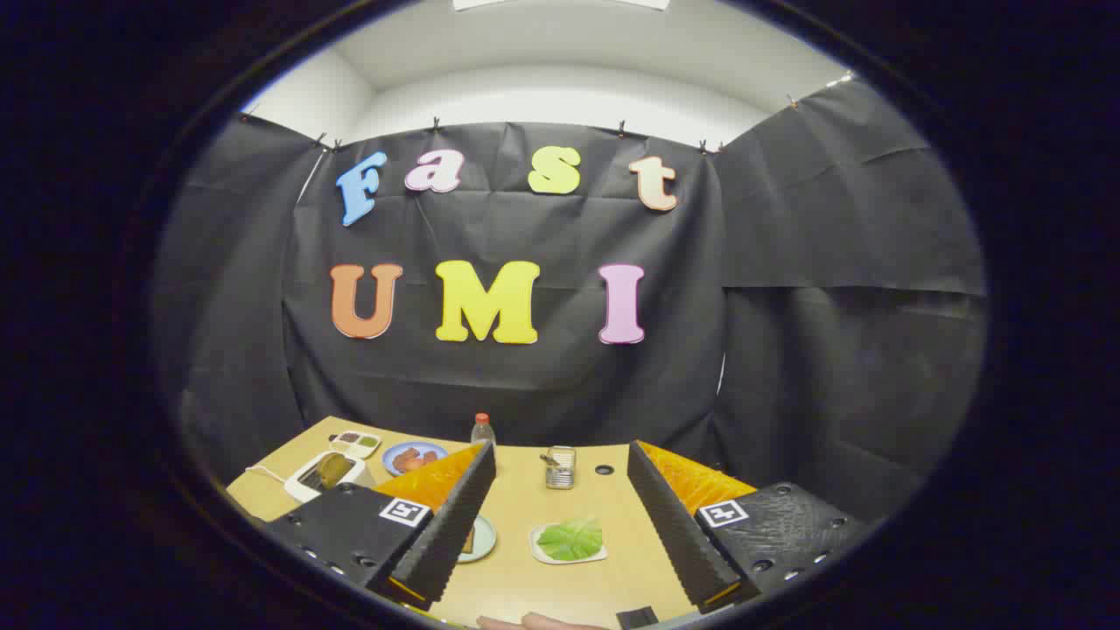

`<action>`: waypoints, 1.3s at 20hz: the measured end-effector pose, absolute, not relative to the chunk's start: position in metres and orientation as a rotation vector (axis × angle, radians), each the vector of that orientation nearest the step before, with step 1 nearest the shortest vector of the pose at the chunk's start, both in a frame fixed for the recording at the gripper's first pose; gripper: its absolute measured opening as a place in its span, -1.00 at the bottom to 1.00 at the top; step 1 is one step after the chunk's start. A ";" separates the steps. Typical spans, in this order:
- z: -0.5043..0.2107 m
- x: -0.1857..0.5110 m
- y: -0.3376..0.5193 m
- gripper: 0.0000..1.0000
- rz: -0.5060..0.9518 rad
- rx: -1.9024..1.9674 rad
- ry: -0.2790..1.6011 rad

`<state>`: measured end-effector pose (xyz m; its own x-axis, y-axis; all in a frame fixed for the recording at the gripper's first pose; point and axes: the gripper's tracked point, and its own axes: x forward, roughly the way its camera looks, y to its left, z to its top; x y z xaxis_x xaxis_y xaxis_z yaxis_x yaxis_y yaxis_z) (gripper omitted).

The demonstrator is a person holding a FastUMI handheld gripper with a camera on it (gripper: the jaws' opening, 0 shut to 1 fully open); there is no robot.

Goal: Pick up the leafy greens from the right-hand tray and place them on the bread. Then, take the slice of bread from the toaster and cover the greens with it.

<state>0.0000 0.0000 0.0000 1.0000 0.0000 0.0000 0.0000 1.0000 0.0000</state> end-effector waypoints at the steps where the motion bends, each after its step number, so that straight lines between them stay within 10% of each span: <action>1: 0.001 0.003 -0.002 0.91 0.007 0.007 -0.003; 26: -0.186 0.173 -0.073 0.95 0.156 0.037 0.387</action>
<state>0.1733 -0.0727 -0.1860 0.9142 0.1581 -0.3731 -0.1440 0.9874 0.0656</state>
